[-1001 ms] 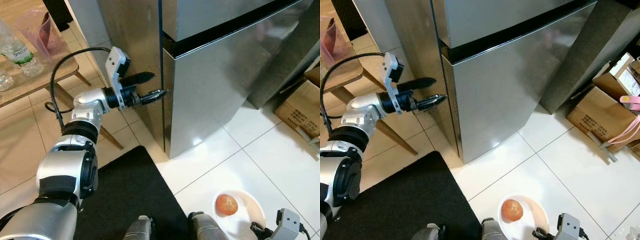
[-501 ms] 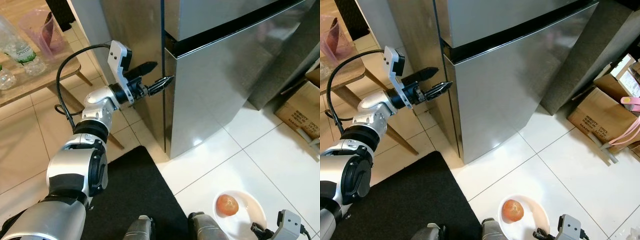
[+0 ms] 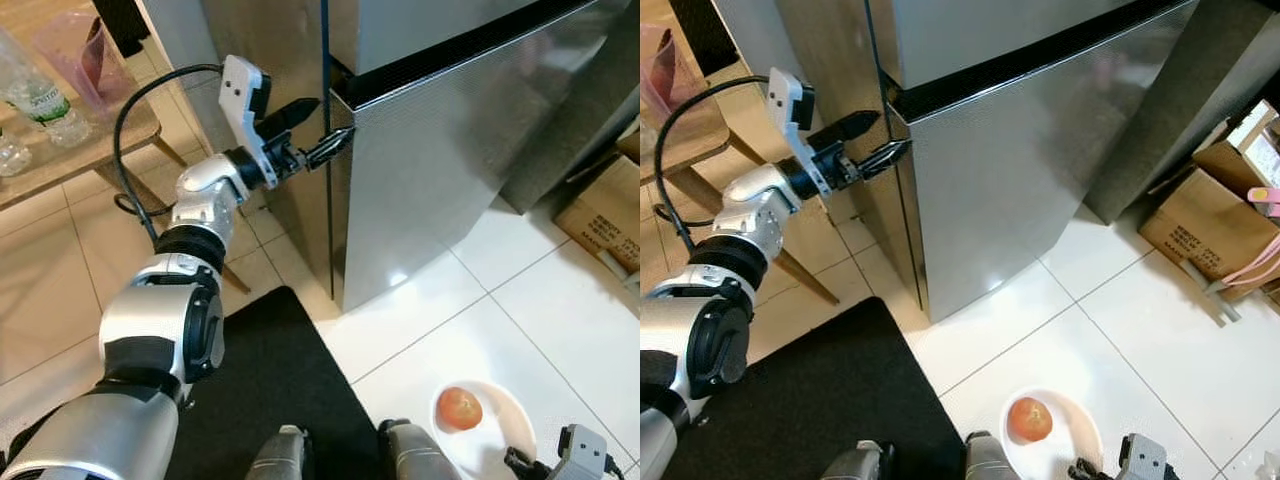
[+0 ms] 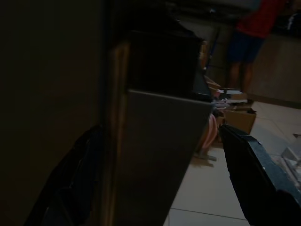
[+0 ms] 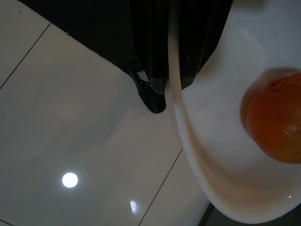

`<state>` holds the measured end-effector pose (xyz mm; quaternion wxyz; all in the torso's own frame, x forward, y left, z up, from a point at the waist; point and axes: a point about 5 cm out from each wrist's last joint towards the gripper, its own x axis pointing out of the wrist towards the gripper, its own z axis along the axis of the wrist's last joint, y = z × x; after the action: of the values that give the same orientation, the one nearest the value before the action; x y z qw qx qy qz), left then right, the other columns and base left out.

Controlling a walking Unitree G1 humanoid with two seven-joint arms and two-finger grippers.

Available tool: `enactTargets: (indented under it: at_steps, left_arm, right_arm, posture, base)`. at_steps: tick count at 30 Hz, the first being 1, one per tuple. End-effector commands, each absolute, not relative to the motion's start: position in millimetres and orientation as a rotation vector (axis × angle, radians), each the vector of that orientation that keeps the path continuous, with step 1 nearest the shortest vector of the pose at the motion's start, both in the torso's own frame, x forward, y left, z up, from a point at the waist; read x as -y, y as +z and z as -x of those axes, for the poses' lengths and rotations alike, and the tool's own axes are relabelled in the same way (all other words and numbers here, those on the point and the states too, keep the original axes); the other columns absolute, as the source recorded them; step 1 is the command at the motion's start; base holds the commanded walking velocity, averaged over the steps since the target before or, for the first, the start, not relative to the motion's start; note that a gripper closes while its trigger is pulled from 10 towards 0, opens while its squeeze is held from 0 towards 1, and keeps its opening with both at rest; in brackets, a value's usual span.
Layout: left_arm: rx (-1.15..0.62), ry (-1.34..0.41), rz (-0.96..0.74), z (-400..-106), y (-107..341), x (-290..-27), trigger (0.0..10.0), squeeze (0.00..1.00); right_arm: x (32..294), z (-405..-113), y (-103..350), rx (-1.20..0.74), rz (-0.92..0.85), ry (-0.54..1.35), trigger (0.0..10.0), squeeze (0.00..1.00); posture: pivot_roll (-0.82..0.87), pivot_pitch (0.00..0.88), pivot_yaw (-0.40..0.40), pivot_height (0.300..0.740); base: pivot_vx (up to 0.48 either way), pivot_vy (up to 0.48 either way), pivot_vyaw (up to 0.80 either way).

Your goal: Restocking fridge

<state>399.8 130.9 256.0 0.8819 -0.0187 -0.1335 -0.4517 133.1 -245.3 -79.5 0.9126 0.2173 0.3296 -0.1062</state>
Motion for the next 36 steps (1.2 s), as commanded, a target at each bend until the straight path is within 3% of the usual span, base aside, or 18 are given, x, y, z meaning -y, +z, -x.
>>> enactTargets:
  at_steps: [1, 21, 36]
  left_arm:
    - [0.249, -0.977, 0.019, -398.7, 249.3, -122.3, 10.0, 0.00]
    - [0.273, -0.975, 0.005, -399.8, 254.6, -98.5, 10.0, 0.00]
    - [0.299, -1.411, 0.018, -375.2, 251.2, -47.1, 10.0, 0.00]
  right_arm:
    - [221.0, -85.9, -101.4, -0.868, -0.500, -0.184, 10.0, 0.00]
    - [217.6, -79.3, -102.5, -0.859, -0.515, -0.196, 10.0, 0.00]
    - [219.7, -79.8, -101.7, -0.850, -0.518, -0.204, 10.0, 0.00]
  posture:
    - [-0.14, 0.344, 0.055, 0.740]
    - [-0.15, 0.368, 0.074, 0.740]
    - [-0.15, 0.362, 0.075, 0.740]
  base:
    - [0.000, 0.000, 0.00]
    - [0.000, 0.000, 0.00]
    - [0.000, 0.000, 0.00]
